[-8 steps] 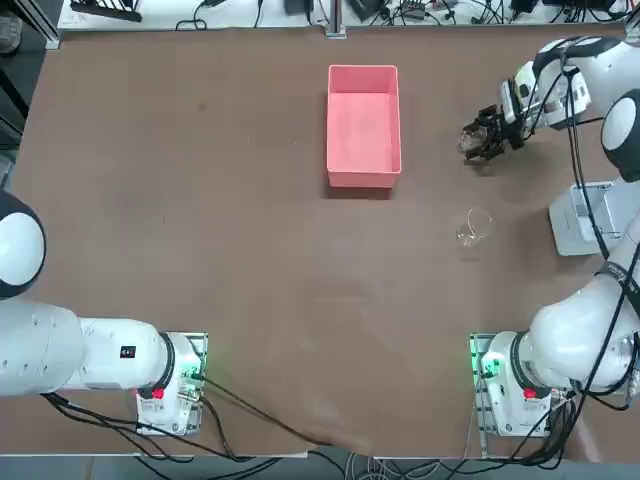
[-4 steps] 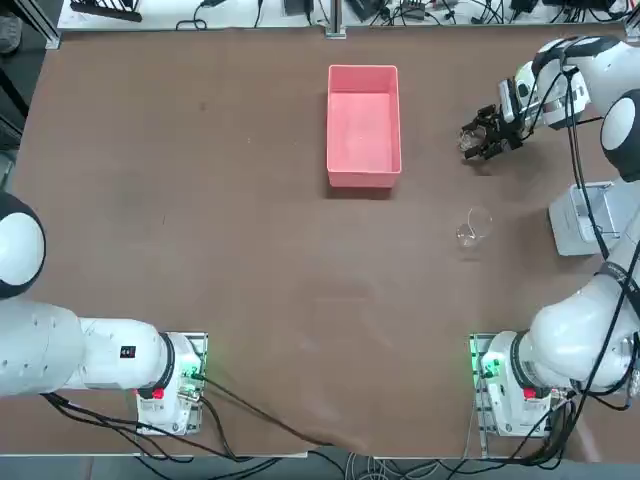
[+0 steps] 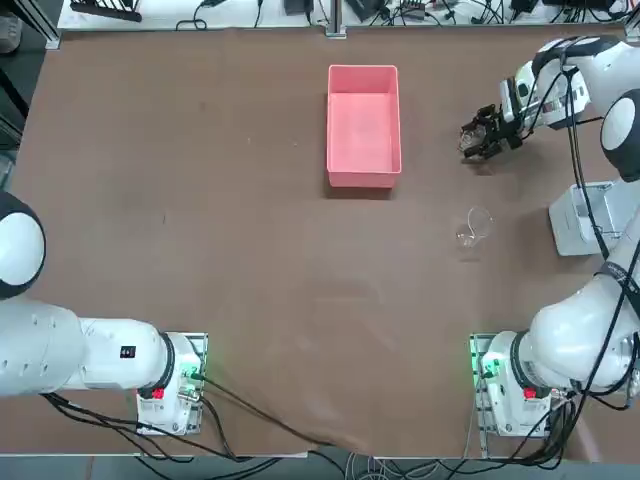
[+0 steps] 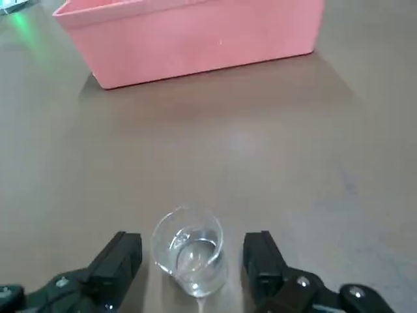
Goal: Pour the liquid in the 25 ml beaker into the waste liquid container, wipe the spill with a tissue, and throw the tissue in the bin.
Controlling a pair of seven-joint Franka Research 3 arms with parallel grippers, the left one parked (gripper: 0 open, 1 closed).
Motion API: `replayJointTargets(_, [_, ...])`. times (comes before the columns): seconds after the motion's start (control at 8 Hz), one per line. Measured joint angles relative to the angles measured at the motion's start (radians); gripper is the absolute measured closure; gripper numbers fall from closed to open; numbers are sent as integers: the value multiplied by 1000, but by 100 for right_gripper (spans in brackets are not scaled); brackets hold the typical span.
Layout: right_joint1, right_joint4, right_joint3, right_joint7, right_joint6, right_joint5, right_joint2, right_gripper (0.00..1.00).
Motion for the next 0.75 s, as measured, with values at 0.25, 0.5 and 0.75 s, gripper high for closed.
replayJointTargets(0.25, [9,0,0,0,0,4,0,20])
replayJointTargets(0.5, [17,0,0,-1,1,5,2,36])
replayJointTargets(0.75, [20,3,0,-3,2,5,3,45])
